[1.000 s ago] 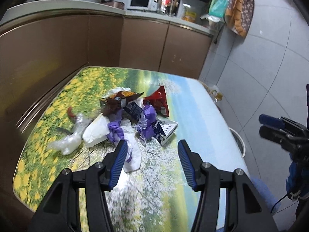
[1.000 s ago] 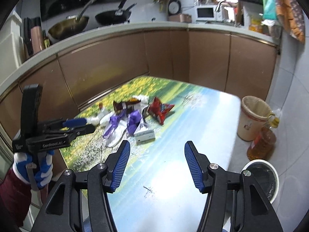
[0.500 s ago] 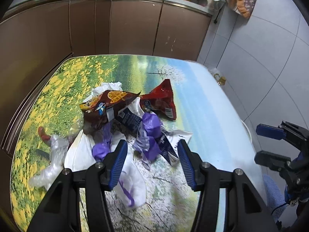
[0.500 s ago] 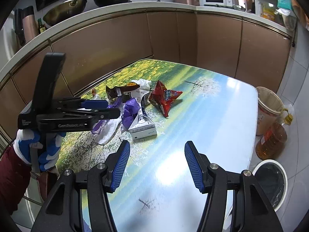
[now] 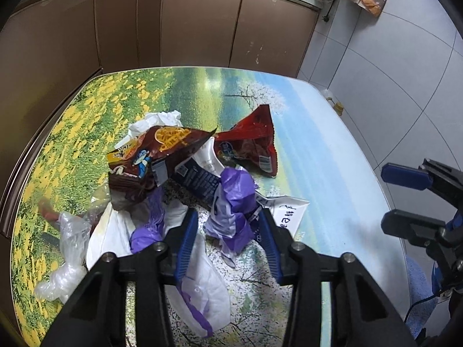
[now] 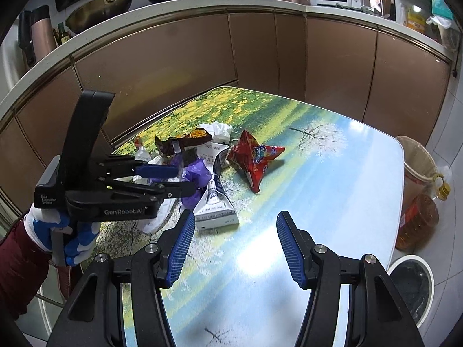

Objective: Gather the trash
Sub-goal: 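Grasp a purple bag with the left gripper while the right gripper grasps the white milk carton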

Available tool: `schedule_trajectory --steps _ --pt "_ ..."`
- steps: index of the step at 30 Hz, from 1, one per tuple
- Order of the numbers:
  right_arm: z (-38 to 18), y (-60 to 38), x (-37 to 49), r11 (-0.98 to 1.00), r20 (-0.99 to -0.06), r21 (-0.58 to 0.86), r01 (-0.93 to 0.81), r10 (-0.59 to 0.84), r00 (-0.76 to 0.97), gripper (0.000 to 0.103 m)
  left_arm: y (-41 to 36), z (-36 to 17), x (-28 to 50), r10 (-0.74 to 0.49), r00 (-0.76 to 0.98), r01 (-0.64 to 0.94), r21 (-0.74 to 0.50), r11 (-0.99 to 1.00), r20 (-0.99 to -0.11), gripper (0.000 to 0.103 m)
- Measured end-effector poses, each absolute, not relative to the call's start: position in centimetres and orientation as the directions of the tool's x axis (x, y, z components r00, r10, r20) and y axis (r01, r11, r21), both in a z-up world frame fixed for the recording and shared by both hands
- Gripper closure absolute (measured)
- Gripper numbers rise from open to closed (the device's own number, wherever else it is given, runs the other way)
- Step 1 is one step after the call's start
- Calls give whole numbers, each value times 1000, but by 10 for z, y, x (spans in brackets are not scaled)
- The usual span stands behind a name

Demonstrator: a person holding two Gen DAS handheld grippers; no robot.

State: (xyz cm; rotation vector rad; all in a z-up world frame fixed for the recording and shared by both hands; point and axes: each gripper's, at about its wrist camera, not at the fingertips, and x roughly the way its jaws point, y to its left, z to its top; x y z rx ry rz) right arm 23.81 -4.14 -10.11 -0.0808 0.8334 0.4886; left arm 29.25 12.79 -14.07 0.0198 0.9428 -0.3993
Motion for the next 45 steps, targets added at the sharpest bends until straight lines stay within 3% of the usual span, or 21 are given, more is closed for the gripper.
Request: schedule_trajectory --steps 2,32,38,41,45 --pt "-103 -39 242 886 -732 120 -449 384 563 45 127 -146 296 -325 506 343 -159 926 -799 77" --pt "-136 37 300 815 -811 106 -570 402 425 45 198 -115 236 -384 652 231 -311 922 -654 79" --pt "-156 52 319 816 -855 104 -569 366 368 57 208 -116 223 -370 660 197 -325 925 -654 79" --pt "-164 57 322 814 -873 90 -574 342 347 72 213 -115 218 -367 664 182 -335 924 -651 80" --pt "-164 57 318 809 -877 93 -581 342 336 73 216 -114 210 -370 669 173 -349 921 -645 79"
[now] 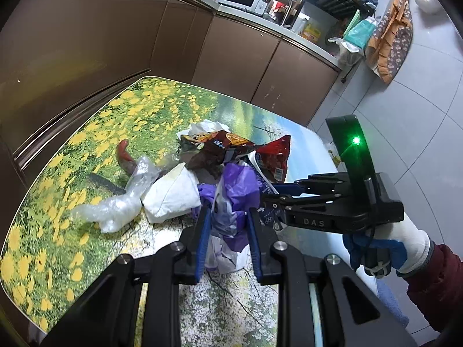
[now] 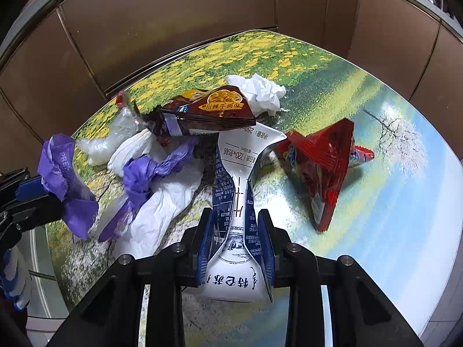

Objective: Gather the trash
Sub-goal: 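Grasp a purple bag with the left gripper while the right gripper grasps the white milk carton, then carry the purple bag and milk carton to the bin and release both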

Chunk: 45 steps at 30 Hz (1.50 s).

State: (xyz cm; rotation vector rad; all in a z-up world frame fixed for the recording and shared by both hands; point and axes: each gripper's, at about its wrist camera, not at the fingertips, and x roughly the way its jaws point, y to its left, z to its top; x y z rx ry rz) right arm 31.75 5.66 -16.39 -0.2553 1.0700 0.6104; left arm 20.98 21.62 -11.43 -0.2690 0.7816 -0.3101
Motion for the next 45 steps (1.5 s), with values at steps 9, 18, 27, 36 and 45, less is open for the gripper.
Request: schedule_trajectory --steps 9,18,27,36,45 --pt "-148 37 271 794 -853 140 -592 401 335 78 215 -103 189 -372 688 170 -360 917 -624 79" --pt "-128 3 218 790 -799 196 -581 472 372 79 204 -83 163 -372 710 184 -352 918 -598 79" --pt "-98 -33 176 793 -726 240 -560 530 438 79 184 -64 139 -377 725 213 -333 919 -577 79" --pt "-75 -84 151 813 -652 269 -516 548 524 78 142 -46 128 -404 716 273 -304 913 -569 79" --pt "-62 -174 135 876 -589 300 -377 481 649 78 67 -36 139 -467 662 385 -269 883 -587 79"
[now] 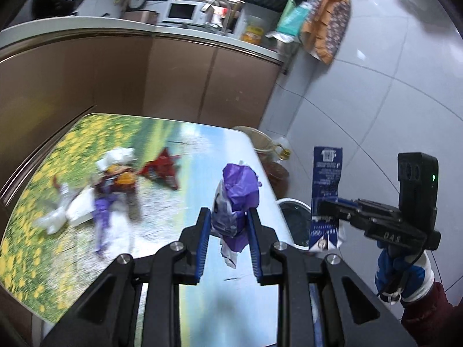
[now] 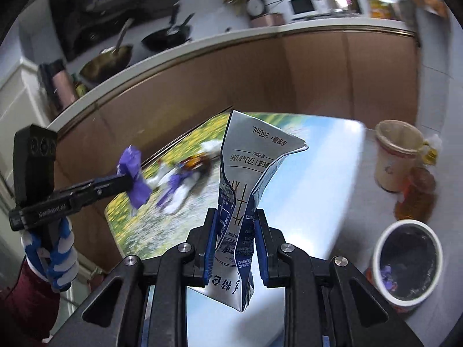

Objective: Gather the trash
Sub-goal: 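Carry the purple bag and milk carton to the bin and release both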

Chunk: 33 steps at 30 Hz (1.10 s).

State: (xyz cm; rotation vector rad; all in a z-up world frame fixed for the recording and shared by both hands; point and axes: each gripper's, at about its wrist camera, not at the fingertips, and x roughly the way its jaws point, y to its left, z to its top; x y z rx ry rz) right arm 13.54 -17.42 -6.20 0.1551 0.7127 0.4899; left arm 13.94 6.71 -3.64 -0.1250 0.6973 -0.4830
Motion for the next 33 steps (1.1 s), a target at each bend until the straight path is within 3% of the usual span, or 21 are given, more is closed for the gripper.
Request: schedule_trajectory --steps 17,26,33 --pt "-93 -356 137 958 -602 280 54 132 788 78 -172 -69 213 -589 428 619 -253 743 -685 79" --pt "-132 -405 176 951 -667 235 202 7 745 78 -275 -121 269 -574 324 631 -280 723 -753 79" --pt "-165 -421 208 951 -718 161 264 -70 692 78 -306 -160 312 -574 271 578 -346 739 -773 77"
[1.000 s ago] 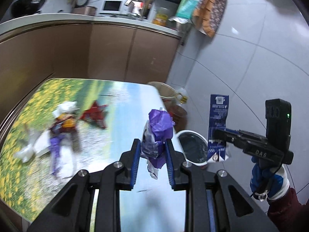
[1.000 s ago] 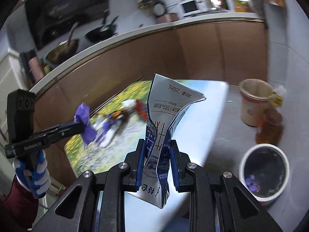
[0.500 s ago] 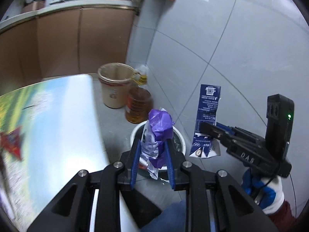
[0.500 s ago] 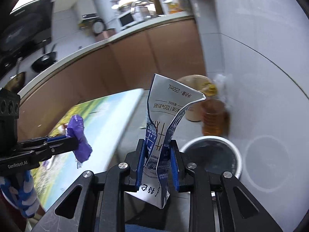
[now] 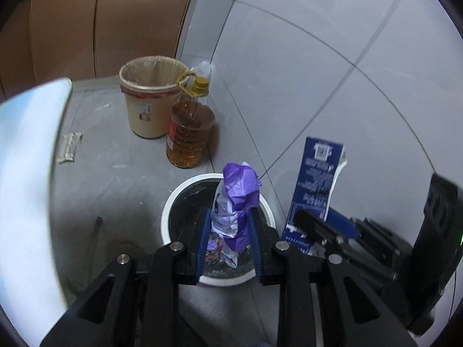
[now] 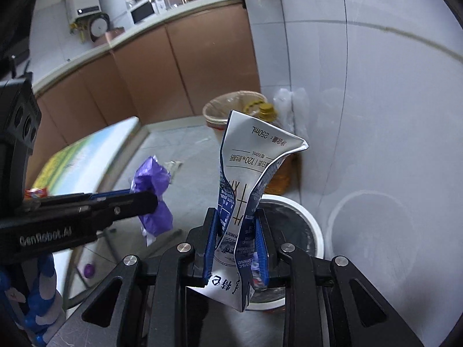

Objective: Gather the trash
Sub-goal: 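Carry the purple bag and milk carton to the bin and release both, then withdraw both open grippers from the bin back toward the table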

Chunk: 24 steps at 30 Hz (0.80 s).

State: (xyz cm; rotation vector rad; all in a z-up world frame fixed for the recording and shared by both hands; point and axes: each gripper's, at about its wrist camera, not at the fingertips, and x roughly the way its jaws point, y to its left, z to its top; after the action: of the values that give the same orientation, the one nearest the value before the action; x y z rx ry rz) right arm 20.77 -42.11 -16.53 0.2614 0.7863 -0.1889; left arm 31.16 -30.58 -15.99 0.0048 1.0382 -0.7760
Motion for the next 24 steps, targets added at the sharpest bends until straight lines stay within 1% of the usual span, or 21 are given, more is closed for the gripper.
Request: schedule_trajectory --steps 2,3,4,9,12,14,18,24 --pt "-171 -425 218 950 -727 144 278 -89 681 77 -310 -169 322 -591 247 559 -386 734 -768 70" --pt "-175 -426 221 949 -732 139 282 -93 675 74 -312 -173 327 -594 243 548 -397 737 -767 59" --pt "-178 -428 224 949 -737 123 292 -109 667 71 -312 -175 332 -598 243 538 -407 738 -763 53" --pt "-184 -426 223 945 -746 107 308 -128 654 69 -302 -175 336 -611 248 514 -432 741 -752 53" --pt "-184 -422 220 945 -746 122 305 -115 655 68 -290 -171 330 -599 282 508 -413 756 -749 53" --pt "-184 -419 217 944 -743 134 303 -106 661 66 -281 -165 323 -589 309 503 -397 767 -747 53" --pt "-170 -403 207 947 -724 148 284 -92 683 62 -256 -150 307 -567 383 484 -364 796 -730 53" --pt "-140 -382 184 949 -677 168 267 -86 731 54 -216 -118 282 -552 499 471 -326 820 -668 53"
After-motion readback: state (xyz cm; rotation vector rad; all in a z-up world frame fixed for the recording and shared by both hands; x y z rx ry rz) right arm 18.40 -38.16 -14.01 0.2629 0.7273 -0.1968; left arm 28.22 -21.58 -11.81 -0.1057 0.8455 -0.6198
